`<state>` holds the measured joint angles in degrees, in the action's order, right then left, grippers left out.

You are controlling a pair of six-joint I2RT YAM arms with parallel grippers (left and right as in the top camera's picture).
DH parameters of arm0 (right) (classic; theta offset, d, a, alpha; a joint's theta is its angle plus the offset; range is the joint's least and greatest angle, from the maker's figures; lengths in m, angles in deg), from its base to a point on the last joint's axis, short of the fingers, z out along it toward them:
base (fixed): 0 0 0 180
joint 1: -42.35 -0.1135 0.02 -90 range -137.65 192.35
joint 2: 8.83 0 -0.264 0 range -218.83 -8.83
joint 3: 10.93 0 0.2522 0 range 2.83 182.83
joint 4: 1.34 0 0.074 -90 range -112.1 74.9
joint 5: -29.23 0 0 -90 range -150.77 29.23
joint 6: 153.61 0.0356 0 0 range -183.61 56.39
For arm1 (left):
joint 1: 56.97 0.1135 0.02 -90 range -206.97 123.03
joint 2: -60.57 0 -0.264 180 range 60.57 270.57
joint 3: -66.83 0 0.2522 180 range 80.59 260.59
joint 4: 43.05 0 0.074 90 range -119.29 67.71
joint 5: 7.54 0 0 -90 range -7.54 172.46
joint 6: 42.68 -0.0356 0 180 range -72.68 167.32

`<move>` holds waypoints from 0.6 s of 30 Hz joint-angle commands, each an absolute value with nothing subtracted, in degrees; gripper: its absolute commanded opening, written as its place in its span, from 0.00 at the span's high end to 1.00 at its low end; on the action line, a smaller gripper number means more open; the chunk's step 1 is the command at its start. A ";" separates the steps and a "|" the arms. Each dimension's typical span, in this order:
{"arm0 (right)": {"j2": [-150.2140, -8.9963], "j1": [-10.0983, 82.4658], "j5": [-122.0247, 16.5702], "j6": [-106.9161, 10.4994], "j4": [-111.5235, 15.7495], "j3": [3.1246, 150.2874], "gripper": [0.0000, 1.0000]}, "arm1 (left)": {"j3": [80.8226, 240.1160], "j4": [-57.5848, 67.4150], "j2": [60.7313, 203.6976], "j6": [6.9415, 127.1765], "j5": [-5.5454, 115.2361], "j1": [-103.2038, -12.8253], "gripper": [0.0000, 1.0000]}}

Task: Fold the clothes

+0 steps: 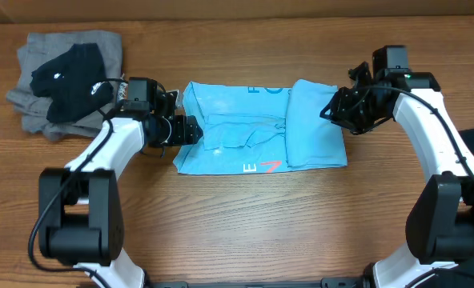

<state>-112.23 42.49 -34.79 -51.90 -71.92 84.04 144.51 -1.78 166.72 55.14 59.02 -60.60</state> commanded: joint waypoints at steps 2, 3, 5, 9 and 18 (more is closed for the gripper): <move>-111.88 40.65 -33.29 -53.67 -71.79 83.78 0.63 | 145.34 -5.46 171.68 56.78 57.53 -60.36 0.18; -111.86 40.57 -33.29 -53.67 -71.79 83.78 0.63 | 145.34 -6.07 172.44 56.78 57.51 -60.39 0.18; -111.88 40.52 -33.29 -53.67 -71.74 83.78 0.64 | 145.34 -6.88 173.88 56.78 56.99 -60.74 0.18; -111.88 40.52 -33.33 -53.67 -71.77 83.78 0.63 | 145.34 -8.01 177.43 56.80 55.57 -62.38 0.18; -111.88 40.52 -34.16 -53.65 -71.79 83.78 0.64 | 145.34 -10.44 181.53 58.76 53.88 -66.05 0.24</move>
<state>-112.23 40.48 -34.05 -53.15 -71.87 84.02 148.60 -12.49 175.55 56.38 52.62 -64.47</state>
